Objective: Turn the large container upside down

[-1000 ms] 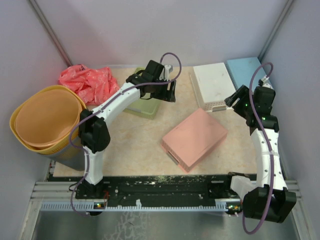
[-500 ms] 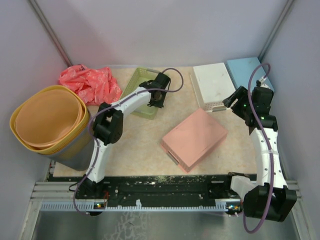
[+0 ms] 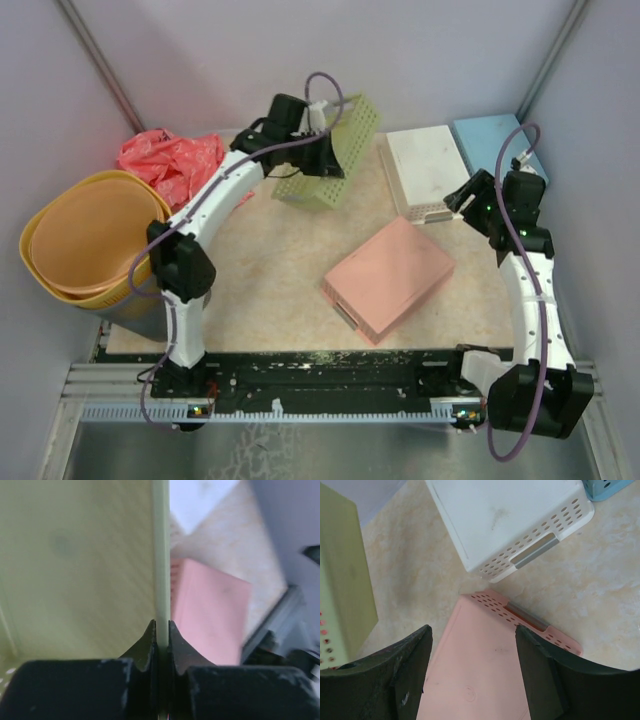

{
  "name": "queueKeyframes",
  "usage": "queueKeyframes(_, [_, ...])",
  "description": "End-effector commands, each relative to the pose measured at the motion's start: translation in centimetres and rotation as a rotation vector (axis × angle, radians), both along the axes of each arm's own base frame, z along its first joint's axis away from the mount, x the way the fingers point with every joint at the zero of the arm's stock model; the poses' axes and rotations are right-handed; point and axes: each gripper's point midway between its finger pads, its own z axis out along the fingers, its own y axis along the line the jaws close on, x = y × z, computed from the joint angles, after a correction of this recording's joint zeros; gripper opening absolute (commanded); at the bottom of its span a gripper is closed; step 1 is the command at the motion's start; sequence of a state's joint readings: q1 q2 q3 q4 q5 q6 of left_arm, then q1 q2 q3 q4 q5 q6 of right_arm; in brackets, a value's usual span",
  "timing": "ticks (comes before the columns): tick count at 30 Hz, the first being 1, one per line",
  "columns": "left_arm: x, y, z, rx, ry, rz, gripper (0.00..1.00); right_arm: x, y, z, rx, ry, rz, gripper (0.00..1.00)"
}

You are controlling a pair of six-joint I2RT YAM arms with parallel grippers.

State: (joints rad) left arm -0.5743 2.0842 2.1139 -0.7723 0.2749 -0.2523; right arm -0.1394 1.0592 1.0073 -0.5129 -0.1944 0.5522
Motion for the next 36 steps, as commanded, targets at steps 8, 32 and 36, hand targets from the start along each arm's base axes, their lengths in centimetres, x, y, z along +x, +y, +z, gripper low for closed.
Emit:
queueKeyframes(8, [-6.6,-1.8,11.7,-0.852,0.322,-0.304,0.0,1.0,0.3,1.4,-0.003,-0.063,0.012,0.68])
queueKeyframes(32, [-2.6,2.9,2.0,-1.016,0.541,-0.075,0.39,0.7,0.3,1.9,-0.013,-0.072,0.019,0.68])
queueKeyframes(36, [-0.6,4.4,0.0,-0.873,0.477,0.05,0.55,0.8,0.4,2.0,-0.008,-0.074,0.023,0.68])
